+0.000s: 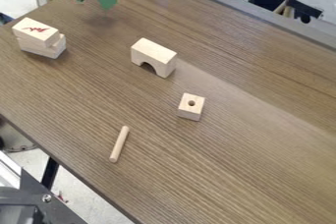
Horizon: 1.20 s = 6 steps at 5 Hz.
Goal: Move the green arch to the left
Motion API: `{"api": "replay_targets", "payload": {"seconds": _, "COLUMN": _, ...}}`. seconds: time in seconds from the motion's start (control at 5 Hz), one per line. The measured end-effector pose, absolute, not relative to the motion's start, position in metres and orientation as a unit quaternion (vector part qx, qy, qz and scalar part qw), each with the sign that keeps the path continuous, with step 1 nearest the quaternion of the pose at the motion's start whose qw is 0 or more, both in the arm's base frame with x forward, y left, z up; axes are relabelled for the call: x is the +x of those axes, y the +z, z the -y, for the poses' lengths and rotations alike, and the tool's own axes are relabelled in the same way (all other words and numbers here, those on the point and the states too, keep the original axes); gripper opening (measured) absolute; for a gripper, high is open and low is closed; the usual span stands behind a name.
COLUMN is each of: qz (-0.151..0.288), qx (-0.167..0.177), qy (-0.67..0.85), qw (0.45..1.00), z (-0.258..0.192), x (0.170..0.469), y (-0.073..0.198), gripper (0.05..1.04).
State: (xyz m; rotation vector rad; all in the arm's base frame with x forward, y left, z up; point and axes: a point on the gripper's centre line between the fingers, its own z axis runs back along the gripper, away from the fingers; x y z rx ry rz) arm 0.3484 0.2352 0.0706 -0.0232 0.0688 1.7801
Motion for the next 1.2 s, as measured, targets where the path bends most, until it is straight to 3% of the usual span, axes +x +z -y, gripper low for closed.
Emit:
{"api": "replay_targets", "payload": {"seconds": 0.4, "qz": -0.033, "qx": 0.0, "qy": 0.785, "qw": 0.619, "z": -0.241, "x": 0.346, "y": 0.058, "gripper": 0.594}}
{"api": "replay_targets", "payload": {"seconds": 0.6, "qz": -0.04, "qx": 0.001, "qy": 0.782, "qw": 0.622, "z": -0.239, "x": 0.344, "y": 0.055, "gripper": 0.662}}
{"api": "replay_targets", "payload": {"seconds": 0.8, "qz": -0.052, "qx": 0.005, "qy": 0.784, "qw": 0.618, "z": -0.234, "x": 0.339, "y": 0.048, "gripper": 0.949}}
{"api": "replay_targets", "payload": {"seconds": 1.2, "qz": 0.028, "qx": -0.021, "qy": 0.795, "qw": 0.606, "z": -0.222, "x": 0.332, "y": 0.119, "gripper": 0.999}}
